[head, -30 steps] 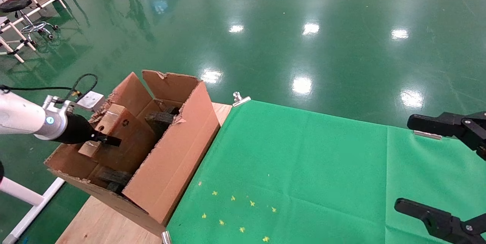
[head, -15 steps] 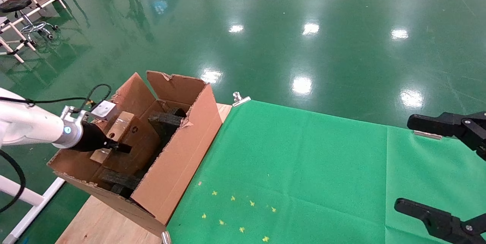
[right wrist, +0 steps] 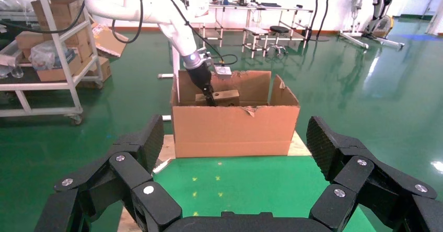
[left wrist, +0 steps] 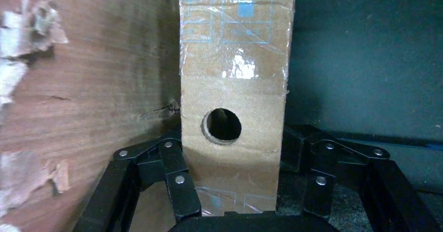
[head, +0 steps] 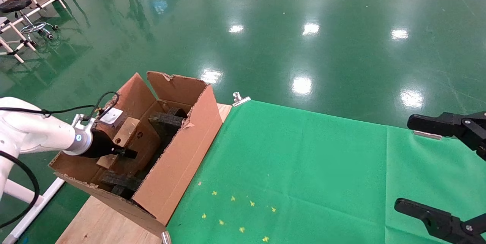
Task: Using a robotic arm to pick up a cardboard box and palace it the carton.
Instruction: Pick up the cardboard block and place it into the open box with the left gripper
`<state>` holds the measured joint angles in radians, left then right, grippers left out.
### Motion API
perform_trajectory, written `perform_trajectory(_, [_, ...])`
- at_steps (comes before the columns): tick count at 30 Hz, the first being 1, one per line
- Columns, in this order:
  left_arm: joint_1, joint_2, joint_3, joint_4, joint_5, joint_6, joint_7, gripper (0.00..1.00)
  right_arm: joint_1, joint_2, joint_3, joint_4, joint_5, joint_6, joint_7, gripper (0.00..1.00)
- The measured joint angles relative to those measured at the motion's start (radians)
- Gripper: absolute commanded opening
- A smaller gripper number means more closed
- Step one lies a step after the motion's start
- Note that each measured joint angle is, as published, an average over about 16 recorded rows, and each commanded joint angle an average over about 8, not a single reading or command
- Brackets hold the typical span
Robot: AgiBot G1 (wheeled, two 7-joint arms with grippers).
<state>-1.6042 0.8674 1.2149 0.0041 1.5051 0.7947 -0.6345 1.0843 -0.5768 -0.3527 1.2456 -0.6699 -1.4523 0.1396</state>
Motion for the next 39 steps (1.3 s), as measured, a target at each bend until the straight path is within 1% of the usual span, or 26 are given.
perform_trajectory(5, [0.009, 0.004, 0.0, 0.0, -0.001, -0.011, -0.002, 0.9, 0.0, 0.0, 0.0, 0.0, 0.0, 0.0, 0.0, 1.0])
perform_trajectory(6, [0.01, 0.005, 0.0, 0.0, -0.001, -0.012, -0.002, 0.99, 0.0, 0.0, 0.0, 0.0, 0.0, 0.0, 0.0, 1.0])
perform_trajectory(26, [-0.014, -0.003, 0.007, 0.006, 0.009, -0.007, -0.004, 1.0, 0.0, 0.0, 0.0, 0.0, 0.0, 0.0, 0.0, 1.0])
perform_trajectory(34, [-0.05, -0.012, 0.008, -0.002, 0.01, 0.003, 0.001, 1.0, 0.0, 0.0, 0.0, 0.0, 0.0, 0.0, 0.0, 1.0])
perform_trajectory(39, [-0.094, -0.021, 0.005, -0.019, 0.006, 0.02, 0.007, 1.0, 0.0, 0.0, 0.0, 0.0, 0.0, 0.0, 0.0, 1.0])
